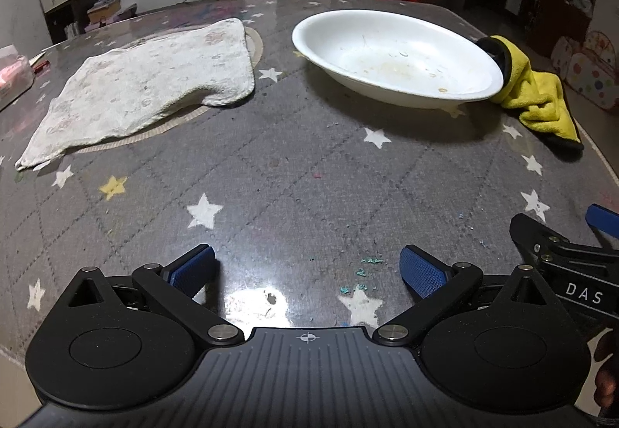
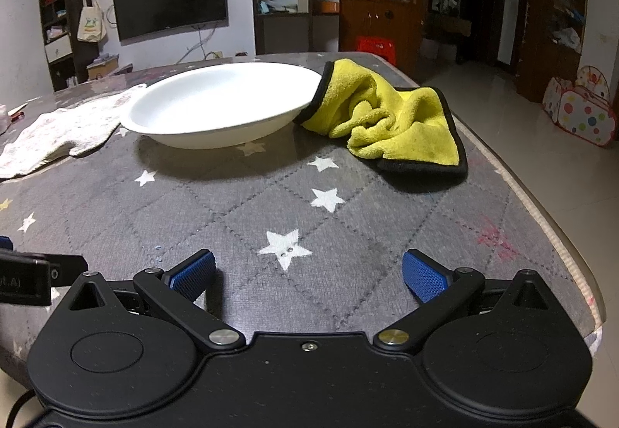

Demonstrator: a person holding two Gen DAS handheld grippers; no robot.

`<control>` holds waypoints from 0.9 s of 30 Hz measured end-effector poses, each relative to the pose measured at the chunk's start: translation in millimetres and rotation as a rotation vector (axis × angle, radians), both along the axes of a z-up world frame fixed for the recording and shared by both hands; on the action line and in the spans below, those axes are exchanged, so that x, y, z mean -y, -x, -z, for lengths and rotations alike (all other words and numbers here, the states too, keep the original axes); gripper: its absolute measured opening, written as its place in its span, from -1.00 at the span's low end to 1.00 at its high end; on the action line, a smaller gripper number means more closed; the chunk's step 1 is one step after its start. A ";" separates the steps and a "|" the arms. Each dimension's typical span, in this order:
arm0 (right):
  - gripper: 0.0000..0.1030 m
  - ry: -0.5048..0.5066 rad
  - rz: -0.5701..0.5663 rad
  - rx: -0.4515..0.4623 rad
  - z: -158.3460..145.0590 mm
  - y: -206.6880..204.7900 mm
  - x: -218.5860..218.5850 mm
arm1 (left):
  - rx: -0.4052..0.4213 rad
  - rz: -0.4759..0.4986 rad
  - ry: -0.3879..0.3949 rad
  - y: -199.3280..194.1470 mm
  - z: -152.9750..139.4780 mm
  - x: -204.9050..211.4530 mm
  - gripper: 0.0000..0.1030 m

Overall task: Clean bowl
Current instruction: 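Move the right tool toward the yellow towel beside the white bowl, then close the right gripper on the yellow towel and lift it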

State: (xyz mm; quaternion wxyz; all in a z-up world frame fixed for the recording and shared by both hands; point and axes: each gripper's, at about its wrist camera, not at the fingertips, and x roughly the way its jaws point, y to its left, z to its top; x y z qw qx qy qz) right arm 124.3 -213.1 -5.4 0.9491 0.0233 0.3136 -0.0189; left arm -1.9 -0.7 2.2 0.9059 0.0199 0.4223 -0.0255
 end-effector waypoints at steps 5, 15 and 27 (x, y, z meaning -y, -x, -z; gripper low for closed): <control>1.00 -0.014 -0.015 -0.014 -3.1 -4.2 4.8 | -0.009 -0.012 0.016 0.9 -4.8 1.5 0.98; 1.00 -0.052 0.014 0.033 -21.5 -21.0 32.9 | -0.007 0.010 0.032 -14.0 -14.7 2.4 0.72; 1.00 0.016 0.007 0.058 -30.7 -64.3 57.5 | 0.054 0.071 -0.007 -58.5 -25.5 1.9 0.50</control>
